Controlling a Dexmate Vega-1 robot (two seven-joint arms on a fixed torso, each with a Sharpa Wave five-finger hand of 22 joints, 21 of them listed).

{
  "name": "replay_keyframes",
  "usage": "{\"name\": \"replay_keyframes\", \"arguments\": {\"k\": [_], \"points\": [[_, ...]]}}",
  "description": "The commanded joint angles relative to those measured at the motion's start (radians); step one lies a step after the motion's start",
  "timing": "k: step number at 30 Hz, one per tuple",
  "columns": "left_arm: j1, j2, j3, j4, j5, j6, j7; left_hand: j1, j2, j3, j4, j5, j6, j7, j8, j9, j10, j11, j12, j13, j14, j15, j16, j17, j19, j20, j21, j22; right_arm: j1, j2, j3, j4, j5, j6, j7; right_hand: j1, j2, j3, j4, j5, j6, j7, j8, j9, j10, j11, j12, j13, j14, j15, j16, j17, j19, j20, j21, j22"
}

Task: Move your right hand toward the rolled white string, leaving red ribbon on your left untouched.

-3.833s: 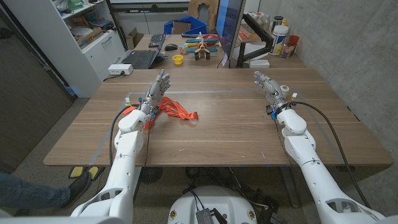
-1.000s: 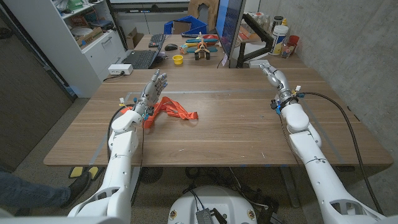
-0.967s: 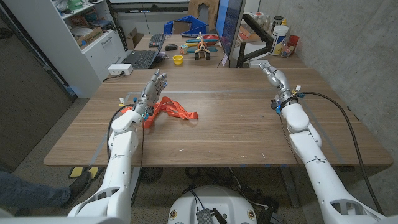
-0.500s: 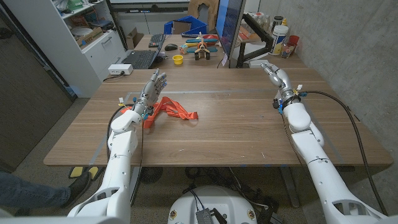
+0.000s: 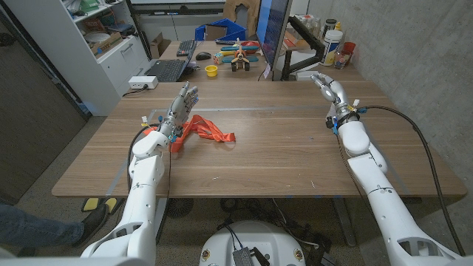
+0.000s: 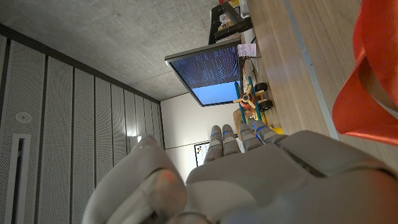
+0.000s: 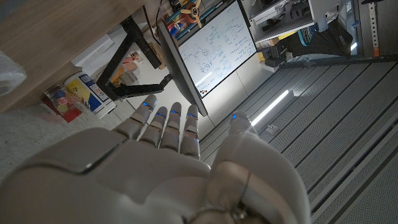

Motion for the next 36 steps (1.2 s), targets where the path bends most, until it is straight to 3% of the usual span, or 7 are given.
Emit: {"name": "replay_keyframes", "arguments": {"k": [1, 19, 28, 36], "points": [[-0.005, -0.003, -0.002, 0.013, 0.0, -0.002, -0.003, 0.008, -0.003, -0.008, 0.001, 0.006, 0.008, -0.002, 0.004, 0.004, 0.007, 0.0, 0.003, 0.005, -0.005, -0.005, 0.005, 0.002, 0.0, 0.004, -0.003, 0.002, -0.001, -0.007, 0.006, -0.009, -0.027, -0.021, -0.024, 0.001, -0.006, 0.0, -0.003, 0.004, 0.003, -0.006, 0.0, 0.004, 0.003, -0.004, 0.001, 0.001, -0.001, 0.005, -0.003, 0.0, 0.0, -0.04, -0.005, 0.001], [-0.014, 0.001, -0.003, 0.024, 0.001, -0.001, -0.014, 0.01, 0.0, -0.011, 0.001, 0.006, 0.01, -0.005, 0.004, 0.004, 0.009, -0.002, 0.003, 0.006, -0.006, -0.006, 0.004, 0.002, 0.0, 0.004, -0.01, 0.002, 0.0, -0.039, 0.006, -0.059, -0.09, -0.091, -0.033, 0.001, -0.007, -0.002, -0.006, 0.004, 0.005, -0.01, -0.001, 0.005, 0.007, -0.006, 0.0, 0.001, 0.0, 0.002, -0.002, 0.0, -0.004, -0.038, -0.016, 0.002], [-0.011, -0.001, -0.006, 0.004, -0.005, 0.012, -0.019, 0.011, 0.002, -0.013, 0.0, 0.007, 0.021, 0.003, 0.007, 0.004, 0.011, 0.006, 0.004, 0.006, -0.003, 0.001, 0.005, 0.002, 0.0, 0.004, -0.015, 0.002, 0.008, -0.044, 0.007, -0.054, -0.105, -0.115, -0.045, 0.005, -0.007, -0.002, -0.011, 0.005, 0.01, -0.017, 0.0, 0.005, 0.015, -0.023, 0.002, 0.001, -0.002, -0.005, -0.004, -0.001, -0.006, -0.042, -0.024, 0.002], [-0.009, 0.001, -0.003, -0.003, -0.001, 0.016, -0.018, 0.012, 0.003, -0.014, 0.0, 0.007, 0.023, 0.005, 0.007, 0.004, 0.012, 0.005, 0.003, 0.006, -0.004, 0.0, 0.005, 0.002, 0.001, 0.003, -0.019, 0.002, 0.002, -0.065, -0.009, -0.079, -0.18, -0.156, -0.078, 0.006, -0.005, -0.002, -0.013, 0.005, 0.008, -0.02, -0.002, 0.005, 0.009, -0.019, -0.001, 0.001, -0.012, -0.001, -0.007, 0.0, -0.02, -0.041, -0.035, 0.002]]}}
